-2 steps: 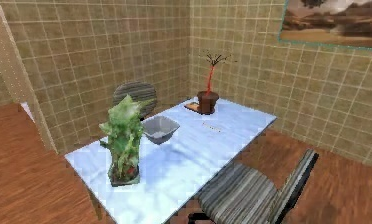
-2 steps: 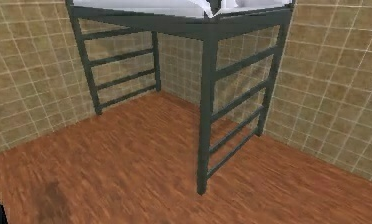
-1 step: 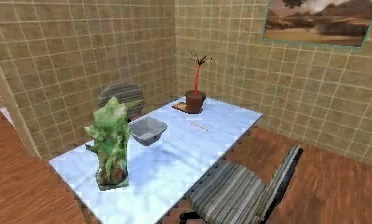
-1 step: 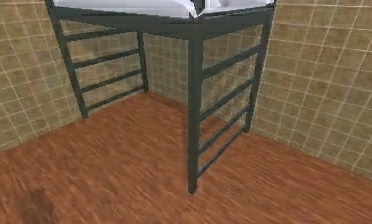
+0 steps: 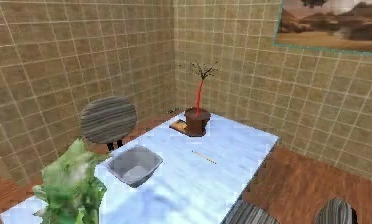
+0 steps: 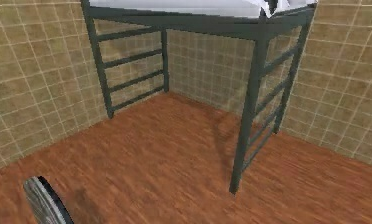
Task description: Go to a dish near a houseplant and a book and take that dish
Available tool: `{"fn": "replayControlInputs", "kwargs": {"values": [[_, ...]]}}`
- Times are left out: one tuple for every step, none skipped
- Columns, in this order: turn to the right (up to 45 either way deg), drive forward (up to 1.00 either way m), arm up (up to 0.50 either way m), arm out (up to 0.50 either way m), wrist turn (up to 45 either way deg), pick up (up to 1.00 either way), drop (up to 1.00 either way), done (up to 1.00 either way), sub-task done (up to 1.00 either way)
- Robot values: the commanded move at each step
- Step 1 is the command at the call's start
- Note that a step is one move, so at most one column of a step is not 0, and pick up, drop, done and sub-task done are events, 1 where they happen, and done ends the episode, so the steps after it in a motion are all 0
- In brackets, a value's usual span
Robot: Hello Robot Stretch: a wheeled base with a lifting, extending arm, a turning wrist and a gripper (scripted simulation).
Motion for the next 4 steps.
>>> {"fn": "replayControlInputs", "kwargs": {"values": [[-45.0,0.00,0.00,0.00,0.0,0.00,0.00,0.00,0.00],[-45.0,0.00,0.00,0.00,0.0,0.00,0.00,0.00,0.00],[-18.0,0.00,0.00,0.00,0.0,0.00,0.00,0.00,0.00],[0.0,0.00,0.50,0.00,0.0,0.00,0.00,0.00,0.00]]}}
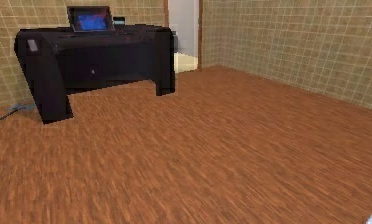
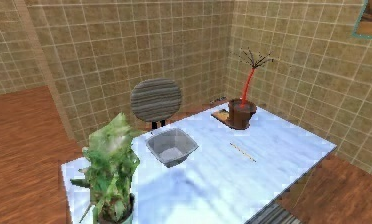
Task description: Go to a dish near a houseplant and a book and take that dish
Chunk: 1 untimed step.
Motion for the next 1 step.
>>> {"fn": "replayControlInputs", "kwargs": {"values": [[0.0,0.00,0.32,0.00,0.0,0.00,0.00,0.00,0.00]]}}
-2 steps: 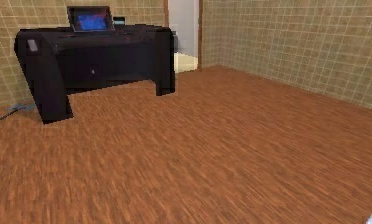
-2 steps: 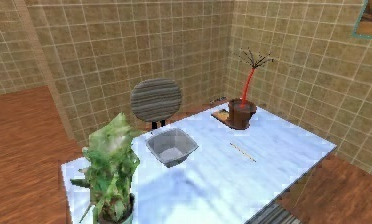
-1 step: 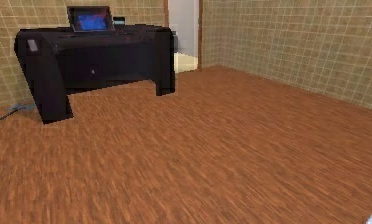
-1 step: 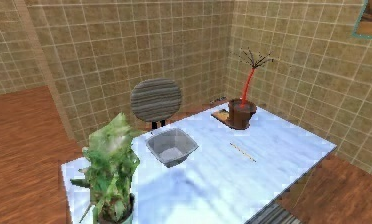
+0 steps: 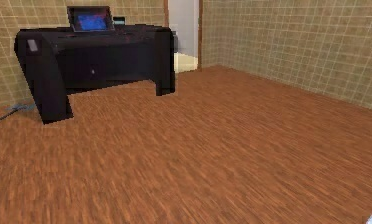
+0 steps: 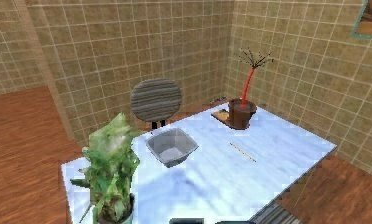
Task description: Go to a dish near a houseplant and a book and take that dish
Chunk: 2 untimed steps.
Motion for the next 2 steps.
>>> {"fn": "replayControlInputs", "kwargs": {"values": [[0.0,0.00,0.00,0.42,0.0,0.00,0.00,0.00,0.00],[0.0,0.00,0.00,0.00,45.0,0.00,0.00,0.00,0.00]]}}
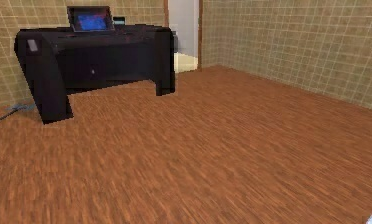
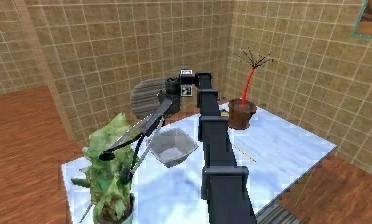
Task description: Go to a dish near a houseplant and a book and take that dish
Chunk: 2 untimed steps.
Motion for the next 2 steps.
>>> {"fn": "replayControlInputs", "kwargs": {"values": [[0.0,0.00,0.00,0.00,45.0,0.00,0.00,0.00,0.00],[0.0,0.00,0.00,0.00,45.0,0.00,0.00,0.00,0.00]]}}
